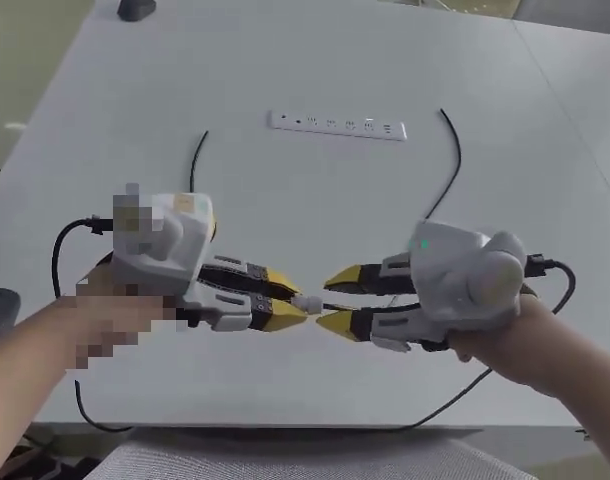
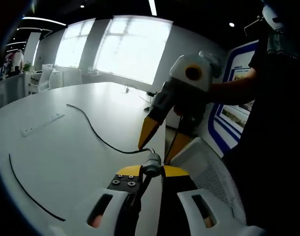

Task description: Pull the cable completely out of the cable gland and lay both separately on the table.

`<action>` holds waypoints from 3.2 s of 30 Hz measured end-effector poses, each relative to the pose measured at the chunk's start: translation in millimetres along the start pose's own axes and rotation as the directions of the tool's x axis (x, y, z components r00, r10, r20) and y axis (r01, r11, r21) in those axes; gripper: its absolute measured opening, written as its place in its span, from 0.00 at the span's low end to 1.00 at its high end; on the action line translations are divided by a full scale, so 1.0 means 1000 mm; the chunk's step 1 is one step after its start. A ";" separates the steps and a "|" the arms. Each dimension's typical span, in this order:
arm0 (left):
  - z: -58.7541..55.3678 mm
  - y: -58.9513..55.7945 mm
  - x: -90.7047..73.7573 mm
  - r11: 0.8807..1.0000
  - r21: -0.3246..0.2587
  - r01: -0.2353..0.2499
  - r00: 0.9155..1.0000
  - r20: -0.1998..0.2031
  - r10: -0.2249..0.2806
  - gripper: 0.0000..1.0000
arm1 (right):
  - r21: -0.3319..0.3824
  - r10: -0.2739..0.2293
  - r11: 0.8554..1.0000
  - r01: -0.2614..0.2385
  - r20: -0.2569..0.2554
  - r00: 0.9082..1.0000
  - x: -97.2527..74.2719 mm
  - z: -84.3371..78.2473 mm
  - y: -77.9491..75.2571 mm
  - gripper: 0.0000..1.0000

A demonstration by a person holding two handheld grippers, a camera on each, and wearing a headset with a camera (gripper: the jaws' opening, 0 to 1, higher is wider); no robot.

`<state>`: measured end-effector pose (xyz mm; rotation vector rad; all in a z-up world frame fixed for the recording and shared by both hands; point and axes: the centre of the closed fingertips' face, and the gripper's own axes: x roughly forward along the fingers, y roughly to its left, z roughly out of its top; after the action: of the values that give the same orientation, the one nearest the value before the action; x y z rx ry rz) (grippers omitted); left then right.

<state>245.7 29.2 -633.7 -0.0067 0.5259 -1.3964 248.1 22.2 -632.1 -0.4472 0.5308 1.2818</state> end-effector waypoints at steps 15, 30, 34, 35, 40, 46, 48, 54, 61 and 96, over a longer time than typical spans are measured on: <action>0.007 0.003 0.000 0.999 -0.028 -0.022 1.000 0.016 0.022 0.15 | -0.130 -0.321 0.943 0.307 -0.101 0.942 -0.011 -0.013 -0.018 0.13; 0.005 0.011 0.008 0.999 -0.020 -0.037 0.999 -0.013 0.037 0.15 | -0.216 -0.309 0.935 0.282 -0.102 0.945 0.005 -0.010 -0.012 0.02; 0.004 0.014 0.010 0.999 -0.020 -0.042 0.999 -0.019 0.042 0.15 | -0.211 -0.326 0.930 0.300 -0.101 0.940 0.005 -0.012 -0.016 0.01; 0.004 0.015 0.010 0.999 -0.016 -0.044 0.999 -0.020 0.044 0.15 | -0.210 -0.328 0.930 0.302 -0.100 0.939 0.006 -0.013 -0.017 0.01; 0.005 0.018 0.012 0.999 -0.013 -0.050 0.999 -0.021 0.050 0.15 | -0.277 -0.338 0.913 0.299 -0.103 0.936 0.006 -0.014 -0.021 0.00; 0.005 0.017 0.013 0.999 -0.013 -0.043 0.999 -0.023 0.042 0.15 | -0.286 -0.333 0.914 0.287 -0.128 0.934 0.009 -0.018 -0.020 0.00; 0.004 0.016 0.013 0.999 -0.019 -0.043 0.999 -0.025 0.042 0.15 | -0.266 -0.328 0.921 0.285 -0.134 0.935 0.009 -0.018 -0.019 0.00; 0.005 0.016 0.012 0.999 -0.026 -0.046 0.999 -0.013 0.045 0.15 | -0.206 -0.317 0.935 0.289 -0.120 0.941 0.006 -0.016 -0.020 0.00; 0.005 0.016 0.011 0.998 -0.019 -0.060 0.998 -0.018 0.059 0.15 | -0.154 -0.306 0.945 0.288 -0.112 0.945 0.007 -0.018 -0.022 0.00; 0.007 0.023 0.006 0.995 -0.031 -0.097 0.995 0.017 0.098 0.15 | 0.350 -0.396 0.829 0.436 -0.182 0.900 -0.012 -0.080 -0.057 0.00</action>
<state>270.2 25.8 -636.8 -0.0183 0.5252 -1.2918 291.3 -47.2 -687.9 -0.2772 0.7104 0.7097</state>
